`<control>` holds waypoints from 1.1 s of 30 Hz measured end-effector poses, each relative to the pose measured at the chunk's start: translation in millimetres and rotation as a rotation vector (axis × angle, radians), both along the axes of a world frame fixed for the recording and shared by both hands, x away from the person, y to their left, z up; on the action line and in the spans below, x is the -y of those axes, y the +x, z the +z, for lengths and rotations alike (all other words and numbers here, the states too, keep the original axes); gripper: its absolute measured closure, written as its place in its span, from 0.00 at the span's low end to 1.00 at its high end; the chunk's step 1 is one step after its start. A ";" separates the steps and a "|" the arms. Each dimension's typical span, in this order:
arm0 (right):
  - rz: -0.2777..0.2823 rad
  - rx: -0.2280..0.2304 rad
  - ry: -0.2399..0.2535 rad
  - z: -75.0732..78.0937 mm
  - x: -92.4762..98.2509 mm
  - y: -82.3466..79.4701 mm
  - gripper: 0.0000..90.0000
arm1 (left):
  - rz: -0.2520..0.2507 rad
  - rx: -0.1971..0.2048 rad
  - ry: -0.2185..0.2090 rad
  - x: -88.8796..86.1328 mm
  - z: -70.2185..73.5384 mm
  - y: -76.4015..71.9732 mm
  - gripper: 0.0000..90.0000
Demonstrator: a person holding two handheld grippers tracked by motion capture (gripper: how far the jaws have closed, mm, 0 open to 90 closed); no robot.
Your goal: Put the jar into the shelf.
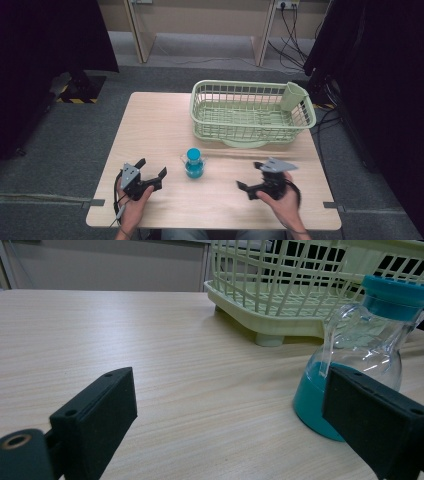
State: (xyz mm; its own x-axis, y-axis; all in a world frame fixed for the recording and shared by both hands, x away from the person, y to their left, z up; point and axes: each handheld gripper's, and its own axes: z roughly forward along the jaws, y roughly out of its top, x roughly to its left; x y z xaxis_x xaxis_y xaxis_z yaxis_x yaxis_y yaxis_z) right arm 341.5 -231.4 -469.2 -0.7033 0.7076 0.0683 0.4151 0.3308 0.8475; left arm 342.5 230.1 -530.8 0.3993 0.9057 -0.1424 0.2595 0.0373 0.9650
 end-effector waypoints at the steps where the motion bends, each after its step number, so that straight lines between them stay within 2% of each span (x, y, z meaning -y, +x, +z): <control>1: -0.026 0.003 0.007 -4.9 15.9 -5.6 0.03 | 0.001 -0.002 0.002 0.2 0.1 0.1 0.07; 2: -0.026 0.003 0.007 -4.9 15.9 -5.6 0.03 | 0.001 -0.002 0.002 0.2 0.1 0.1 0.07; 3: -0.075 -0.005 0.036 -14.1 42.4 -15.8 0.03 | 0.001 -0.004 0.008 0.7 0.2 0.4 0.07; 5: -0.110 -0.006 0.051 -21.6 59.7 -24.4 0.03 | 0.002 -0.005 0.010 1.0 0.2 0.4 0.07; 9: -0.116 -0.003 0.057 -26.7 67.7 -31.8 0.03 | 0.001 0.002 0.002 0.3 0.0 -0.2 0.07; 12: -0.099 0.004 0.056 -26.1 63.9 -32.0 0.03 | 0.000 0.003 -0.002 -0.4 -0.1 -0.3 0.07; 17: -0.048 0.015 0.049 -22.0 43.3 -27.1 0.03 | -0.003 -0.001 0.004 0.5 0.1 0.0 0.08; 33: 0.043 0.022 0.027 -12.6 -3.5 -10.0 0.03 | -0.002 0.000 0.003 0.4 0.0 0.0 0.08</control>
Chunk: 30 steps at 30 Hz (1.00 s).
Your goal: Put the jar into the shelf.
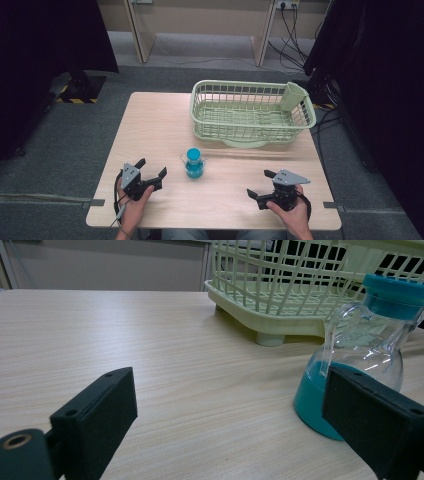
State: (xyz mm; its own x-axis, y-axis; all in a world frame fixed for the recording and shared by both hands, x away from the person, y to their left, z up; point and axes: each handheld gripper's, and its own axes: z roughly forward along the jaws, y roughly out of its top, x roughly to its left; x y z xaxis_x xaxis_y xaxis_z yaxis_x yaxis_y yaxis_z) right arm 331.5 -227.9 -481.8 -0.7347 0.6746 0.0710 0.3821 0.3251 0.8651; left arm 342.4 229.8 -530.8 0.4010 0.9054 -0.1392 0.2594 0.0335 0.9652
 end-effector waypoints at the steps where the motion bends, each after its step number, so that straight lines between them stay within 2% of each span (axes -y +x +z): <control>1: 0.005 0.001 0.000 0.7 -2.1 0.8 0.03 | 0.000 -0.001 0.000 0.1 0.0 0.1 0.08; 12: 0.048 0.010 -0.004 11.5 -20.9 10.1 0.03 | -0.001 -0.003 0.001 0.0 0.0 0.3 0.08; 17: 0.076 0.018 -0.009 20.1 -35.7 20.4 0.03 | -0.002 -0.003 -0.002 -0.2 0.0 0.4 0.08; 20: 0.076 0.018 -0.009 20.1 -35.7 20.4 0.03 | -0.004 -0.004 0.000 -0.1 0.0 0.4 0.08; 30: 0.107 0.014 -0.004 23.8 -54.5 31.6 0.04 | -0.006 -0.004 0.001 0.0 0.0 0.4 0.08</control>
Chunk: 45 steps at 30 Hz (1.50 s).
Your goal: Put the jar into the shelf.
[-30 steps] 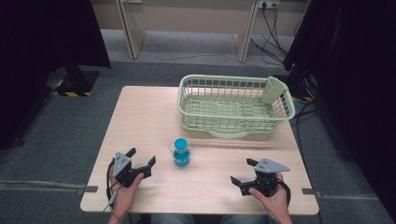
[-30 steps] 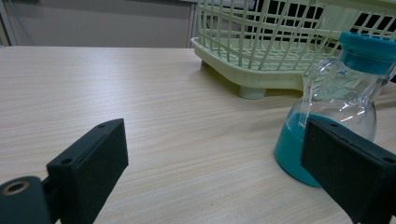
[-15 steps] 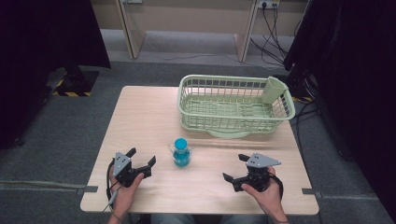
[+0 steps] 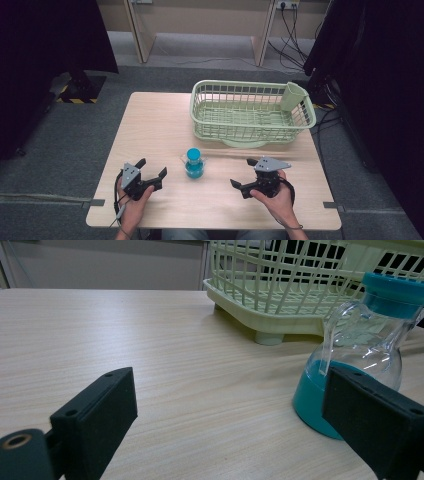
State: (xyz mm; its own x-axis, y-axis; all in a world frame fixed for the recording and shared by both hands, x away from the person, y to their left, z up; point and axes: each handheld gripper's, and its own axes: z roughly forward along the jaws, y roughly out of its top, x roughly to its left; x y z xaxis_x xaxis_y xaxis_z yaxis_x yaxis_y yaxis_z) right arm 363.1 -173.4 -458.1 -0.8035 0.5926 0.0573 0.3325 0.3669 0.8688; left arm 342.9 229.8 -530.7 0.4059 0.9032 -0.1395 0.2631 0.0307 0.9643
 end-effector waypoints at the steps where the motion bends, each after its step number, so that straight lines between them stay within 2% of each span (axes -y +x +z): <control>1: 0.011 -0.002 0.000 1.3 -5.8 3.1 0.04 | 0.000 0.000 0.000 0.0 0.0 0.0 0.08; 13: 0.057 0.004 -0.002 11.5 -36.2 17.5 0.06 | 0.000 0.000 -0.001 -0.1 0.0 0.1 0.08; 27: 0.103 -0.019 -0.002 12.1 -79.6 36.0 0.12 | -0.003 0.000 -0.002 -0.2 0.0 0.0 0.08; 33: 0.112 -0.018 -0.009 10.3 -99.0 48.5 0.23 | -0.005 0.000 -0.004 -0.5 -0.1 0.2 0.08; 34: 0.112 -0.018 -0.009 10.3 -99.0 48.5 0.23 | -0.005 0.000 -0.004 -0.5 -0.1 0.2 0.08; 35: 0.113 -0.012 -0.009 10.1 -102.8 51.2 0.29 | -0.005 0.000 -0.005 -0.5 -0.1 0.2 0.08; 41: 0.122 -0.010 -0.016 8.1 -109.9 57.0 0.40 | -0.006 -0.001 -0.005 -0.6 0.0 0.3 0.08; 45: 0.136 -0.014 -0.024 6.7 -114.1 58.4 0.44 | -0.007 -0.001 -0.003 -0.4 0.0 0.3 0.08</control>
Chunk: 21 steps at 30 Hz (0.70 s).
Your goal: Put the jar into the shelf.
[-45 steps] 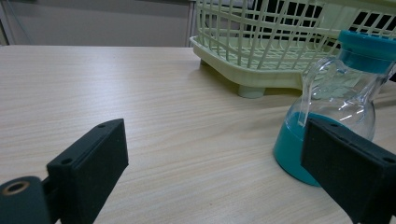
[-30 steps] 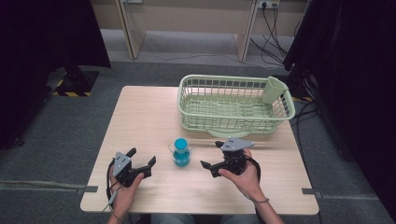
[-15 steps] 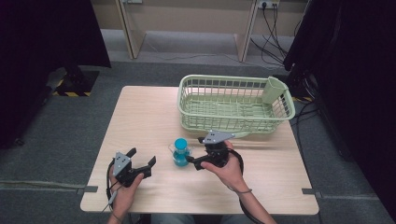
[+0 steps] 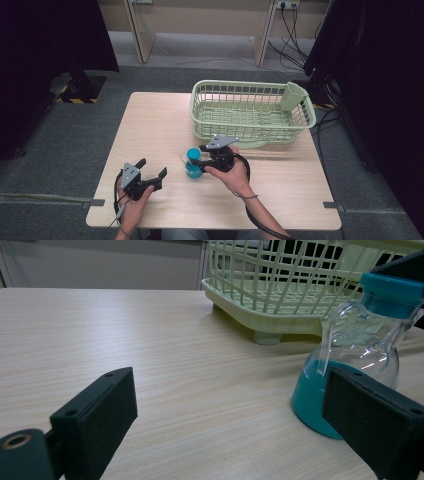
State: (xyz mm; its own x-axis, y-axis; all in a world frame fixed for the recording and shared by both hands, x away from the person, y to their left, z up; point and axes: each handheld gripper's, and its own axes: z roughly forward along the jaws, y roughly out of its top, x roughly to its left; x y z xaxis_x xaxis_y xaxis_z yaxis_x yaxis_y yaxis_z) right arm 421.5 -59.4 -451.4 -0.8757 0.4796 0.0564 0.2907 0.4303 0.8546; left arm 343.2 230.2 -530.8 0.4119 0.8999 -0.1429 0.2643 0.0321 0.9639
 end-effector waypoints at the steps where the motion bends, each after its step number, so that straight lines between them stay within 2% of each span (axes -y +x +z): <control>1: 0.002 -0.002 -0.002 -0.2 -1.1 0.1 0.45 | 0.000 0.000 0.000 0.0 0.0 0.0 0.08; 8: 0.017 -0.006 -0.004 -1.3 -7.7 2.2 0.53 | 0.000 0.001 -0.001 0.0 0.0 -0.1 0.08; 13: 0.011 -0.002 -0.005 -1.2 -9.6 1.5 0.54 | -0.001 -0.001 -0.002 -0.2 0.0 0.1 0.08; 21: 0.006 0.009 0.029 3.9 -5.6 -4.2 0.54 | -0.001 -0.001 -0.002 -0.1 0.0 0.1 0.08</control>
State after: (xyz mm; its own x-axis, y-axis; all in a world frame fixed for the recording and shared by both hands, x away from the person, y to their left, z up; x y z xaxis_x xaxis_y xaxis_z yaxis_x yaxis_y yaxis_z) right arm 417.4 -53.8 -447.4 -0.8792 0.4724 0.0621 0.2803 0.4075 0.8691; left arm 343.2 230.4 -530.8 0.4125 0.8993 -0.1451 0.2652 0.0338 0.9636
